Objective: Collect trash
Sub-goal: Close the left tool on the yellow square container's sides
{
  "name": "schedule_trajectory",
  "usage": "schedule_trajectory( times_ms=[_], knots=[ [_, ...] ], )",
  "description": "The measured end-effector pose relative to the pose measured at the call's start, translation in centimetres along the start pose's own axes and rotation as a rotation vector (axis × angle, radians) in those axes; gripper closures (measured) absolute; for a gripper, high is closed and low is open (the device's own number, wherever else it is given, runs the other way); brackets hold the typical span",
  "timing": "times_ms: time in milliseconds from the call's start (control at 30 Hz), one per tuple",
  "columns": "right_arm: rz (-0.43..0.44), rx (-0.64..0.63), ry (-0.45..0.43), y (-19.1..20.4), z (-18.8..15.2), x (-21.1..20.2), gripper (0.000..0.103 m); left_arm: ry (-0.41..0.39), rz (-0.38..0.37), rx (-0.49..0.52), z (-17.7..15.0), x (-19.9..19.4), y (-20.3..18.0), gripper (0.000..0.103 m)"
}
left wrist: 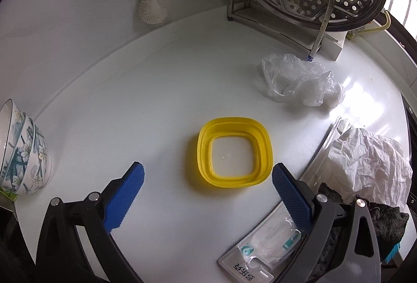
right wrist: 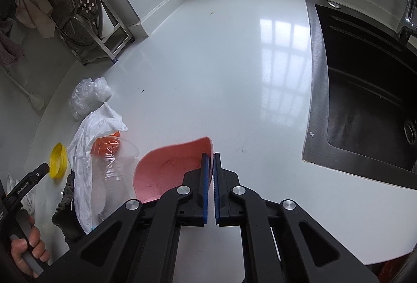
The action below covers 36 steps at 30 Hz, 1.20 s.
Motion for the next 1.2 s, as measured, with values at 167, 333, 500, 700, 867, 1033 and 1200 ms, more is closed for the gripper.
schedule_trajectory(
  times_ms=[167, 333, 500, 700, 867, 1033, 1200],
  knots=[
    [0.003, 0.015, -0.004, -0.5, 0.0, -0.2, 0.1, 0.001, -0.005, 0.019, 0.6, 1.5, -1.0, 0.006],
    [0.005, 0.011, -0.007, -0.4, 0.0, -0.1, 0.1, 0.003, -0.019, 0.022, 1.1, 2.6, -1.5, 0.006],
    [0.012, 0.006, -0.008, -0.2, 0.0, 0.0, 0.1, 0.018, -0.026, 0.017, 1.2, 3.9, -1.9, 0.006],
    [0.02, 0.007, -0.013, -0.1, 0.0, -0.1, 0.1, 0.022, -0.017, 0.011, 1.6, 5.3, -2.1, 0.005],
    [0.026, -0.001, -0.018, 0.1, 0.0, -0.3, 0.1, -0.001, -0.016, 0.006, 2.1, 5.6, -2.3, 0.005],
    [0.03, -0.002, -0.026, 0.1, 0.0, -0.9, 0.1, -0.019, -0.015, 0.018, 2.3, 5.6, -2.6, 0.006],
    [0.036, -0.012, -0.034, 0.2, 0.2, -1.4, 0.1, -0.029, -0.039, 0.03, 1.3, 3.9, -2.5, 0.033]
  ],
)
Point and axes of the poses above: each gripper's, at about its wrist camera, not at the fingertips, and x roughly the way its jaws point, y to its left, z to its top, the point moved 5 cm from there along x, roughly the way its jaws point, and after that the axes turned 12 degrees about z, right-handed, at the moved point
